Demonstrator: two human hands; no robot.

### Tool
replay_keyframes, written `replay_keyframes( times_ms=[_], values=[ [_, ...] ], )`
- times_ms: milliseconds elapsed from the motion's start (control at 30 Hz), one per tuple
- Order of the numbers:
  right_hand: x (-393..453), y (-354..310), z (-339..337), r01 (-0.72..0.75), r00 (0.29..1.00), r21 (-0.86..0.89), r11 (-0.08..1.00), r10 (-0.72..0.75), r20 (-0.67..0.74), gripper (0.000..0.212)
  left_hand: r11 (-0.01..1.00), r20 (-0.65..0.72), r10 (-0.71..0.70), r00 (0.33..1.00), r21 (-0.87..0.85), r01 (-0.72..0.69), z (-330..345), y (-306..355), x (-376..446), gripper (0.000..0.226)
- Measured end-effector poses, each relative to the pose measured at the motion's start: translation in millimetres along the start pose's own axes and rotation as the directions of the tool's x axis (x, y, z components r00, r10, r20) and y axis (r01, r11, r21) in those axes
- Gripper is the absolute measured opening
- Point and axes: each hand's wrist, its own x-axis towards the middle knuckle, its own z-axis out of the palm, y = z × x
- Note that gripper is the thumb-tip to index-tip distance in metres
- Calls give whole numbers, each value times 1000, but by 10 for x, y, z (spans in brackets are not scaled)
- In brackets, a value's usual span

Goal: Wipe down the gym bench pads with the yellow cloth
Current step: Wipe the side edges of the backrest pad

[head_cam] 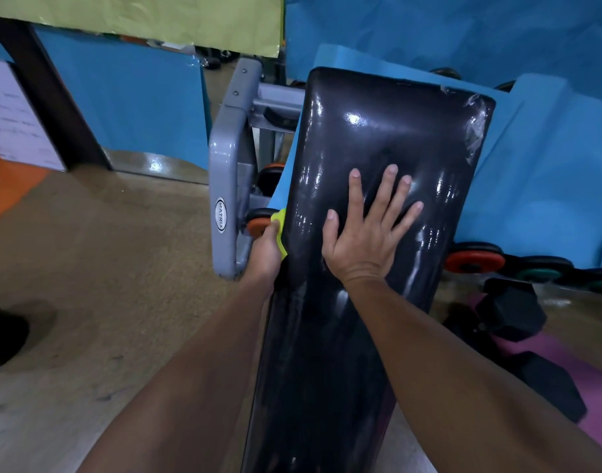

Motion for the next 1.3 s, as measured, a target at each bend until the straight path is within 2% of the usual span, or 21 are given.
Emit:
replay_keyframes(
  times_ms=[67,200,367,533,700,800,933,1033,1133,1200,1300],
  values=[
    [4,1,2,1,1000,2,1000,-1,-2,66,999,15,43,999,-16,-43,27,23,18,47],
    [26,-1,2,0,1000,0,1000,0,-7,66,1000,-2,24,1000,5,-24,-44,-78,-50,49],
    [6,6,4,7,1000,12,1000,-7,-13,66,998,12,39,999,-44,-38,26,91,254,89],
    [33,3,-2,8,1000,17,1000,-7,-23,65,997,-18,79,997,8,-79,94,205,179,96],
    [16,14,14,6,1000,19,1000,-5,-16,65,999,23,35,999,31,-36,33,114,474,90],
    [20,13,13,9,999,18,1000,-8,-32,64,996,44,92,995,-3,-92,128,245,485,80],
    [38,6,9,13,999,19,1000,-12,-42,64,993,55,118,991,17,-119,115,274,412,82],
    [20,13,13,13,999,24,1000,-12,-37,64,990,82,140,987,-15,-140,243,527,289,64],
    [30,9,16,13,999,23,1000,-12,-45,64,978,115,205,972,-48,-201,379,743,250,62],
    [44,12,8,11,999,35,999,-9,-43,64,980,75,199,977,-26,-197,380,717,191,61],
    [46,10,11,14,999,36,999,-12,-34,65,990,113,138,984,-19,-136,362,712,107,58]
  ],
)
